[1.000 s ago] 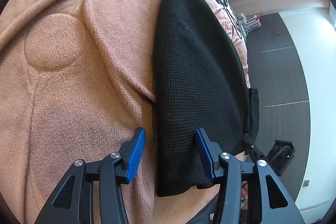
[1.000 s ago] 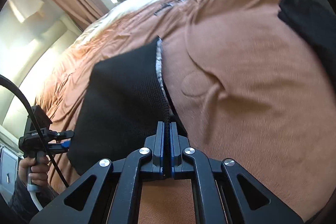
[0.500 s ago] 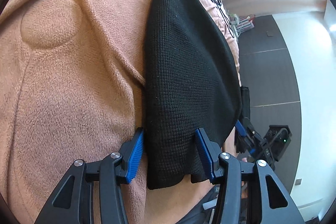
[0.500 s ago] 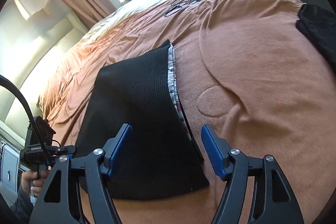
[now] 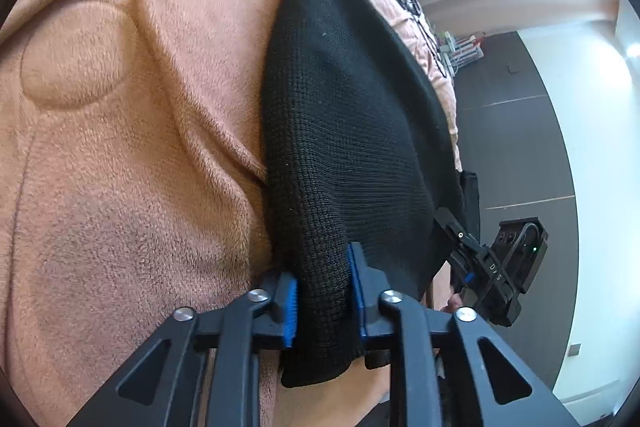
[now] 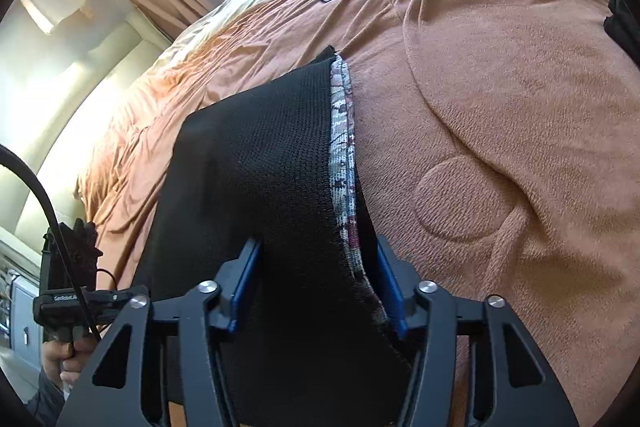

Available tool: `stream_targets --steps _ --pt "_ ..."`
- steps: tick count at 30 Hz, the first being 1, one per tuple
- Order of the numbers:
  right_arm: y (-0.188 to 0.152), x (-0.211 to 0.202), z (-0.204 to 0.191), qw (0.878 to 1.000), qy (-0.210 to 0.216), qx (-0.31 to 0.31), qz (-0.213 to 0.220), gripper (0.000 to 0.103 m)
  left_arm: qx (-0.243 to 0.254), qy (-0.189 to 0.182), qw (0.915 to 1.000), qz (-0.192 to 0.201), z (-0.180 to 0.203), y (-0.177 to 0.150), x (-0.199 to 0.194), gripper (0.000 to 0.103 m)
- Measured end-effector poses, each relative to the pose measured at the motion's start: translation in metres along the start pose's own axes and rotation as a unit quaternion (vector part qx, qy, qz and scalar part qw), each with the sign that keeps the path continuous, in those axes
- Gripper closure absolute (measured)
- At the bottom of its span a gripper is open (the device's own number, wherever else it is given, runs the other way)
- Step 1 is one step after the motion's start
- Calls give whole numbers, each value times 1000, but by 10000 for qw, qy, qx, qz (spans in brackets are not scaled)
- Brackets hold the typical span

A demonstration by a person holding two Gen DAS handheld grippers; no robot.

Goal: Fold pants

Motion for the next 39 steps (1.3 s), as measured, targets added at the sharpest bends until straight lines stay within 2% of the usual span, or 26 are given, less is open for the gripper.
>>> stream_targets --steps 5,15,32,39 --pt "-5 -3 -3 9999 62 89 -61 55 173 -30 9998 91 10 7 -16 86" --pt "-24 7 -38 9990 259 92 -354 56 205 66 9995 226 -5 15 -61 86" --pt "-57 20 -84 9963 567 0 -647 56 200 266 9992 229 -26 -13 -102 86" --pt "-66 26 -95 9923 909 40 -836 56 71 394 9989 234 -38 -18 -115 86"
Point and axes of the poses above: each gripper's, at about its wrist camera, not at the fingertips, and x roughly the way its jaws point, z to its right, y to its top, the point moved 6 cm from there along x, roughly the way its jaws point, and after that the axes turned 1 degree about x, right-handed, at the moved point
